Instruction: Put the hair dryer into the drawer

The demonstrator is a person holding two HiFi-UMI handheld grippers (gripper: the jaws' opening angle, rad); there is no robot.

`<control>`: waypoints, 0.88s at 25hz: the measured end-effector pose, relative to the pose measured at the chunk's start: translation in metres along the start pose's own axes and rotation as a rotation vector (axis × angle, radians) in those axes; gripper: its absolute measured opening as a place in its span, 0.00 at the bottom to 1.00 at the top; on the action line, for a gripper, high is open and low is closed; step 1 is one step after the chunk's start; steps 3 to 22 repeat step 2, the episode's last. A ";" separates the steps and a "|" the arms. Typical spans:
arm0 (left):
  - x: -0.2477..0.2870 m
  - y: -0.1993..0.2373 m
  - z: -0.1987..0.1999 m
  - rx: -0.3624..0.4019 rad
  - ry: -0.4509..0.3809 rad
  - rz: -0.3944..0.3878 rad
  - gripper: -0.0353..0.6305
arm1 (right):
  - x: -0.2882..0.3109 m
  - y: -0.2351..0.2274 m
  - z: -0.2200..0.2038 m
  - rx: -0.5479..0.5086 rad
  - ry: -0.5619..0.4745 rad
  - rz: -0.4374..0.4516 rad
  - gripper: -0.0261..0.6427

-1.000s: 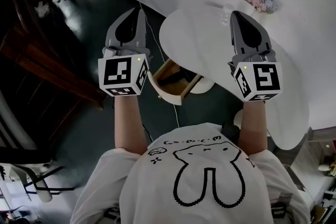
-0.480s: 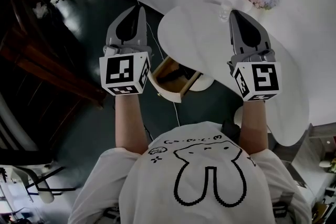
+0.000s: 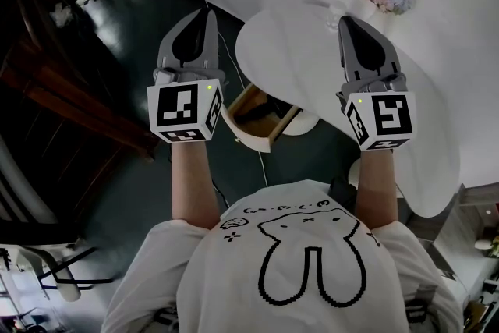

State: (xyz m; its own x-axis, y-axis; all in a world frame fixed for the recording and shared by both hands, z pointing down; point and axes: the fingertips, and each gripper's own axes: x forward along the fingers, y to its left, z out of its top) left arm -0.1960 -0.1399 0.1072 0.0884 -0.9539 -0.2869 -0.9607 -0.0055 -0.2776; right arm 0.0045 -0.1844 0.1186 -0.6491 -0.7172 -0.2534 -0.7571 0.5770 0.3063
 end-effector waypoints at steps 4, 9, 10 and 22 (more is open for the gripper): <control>-0.001 -0.001 0.000 0.000 -0.002 -0.002 0.08 | 0.000 0.001 0.000 0.001 0.000 0.002 0.04; -0.001 -0.001 0.000 0.000 -0.002 -0.002 0.08 | 0.000 0.001 0.000 0.001 0.000 0.002 0.04; -0.001 -0.001 0.000 0.000 -0.002 -0.002 0.08 | 0.000 0.001 0.000 0.001 0.000 0.002 0.04; -0.001 -0.001 0.000 0.000 -0.002 -0.002 0.08 | 0.000 0.001 0.000 0.001 0.000 0.002 0.04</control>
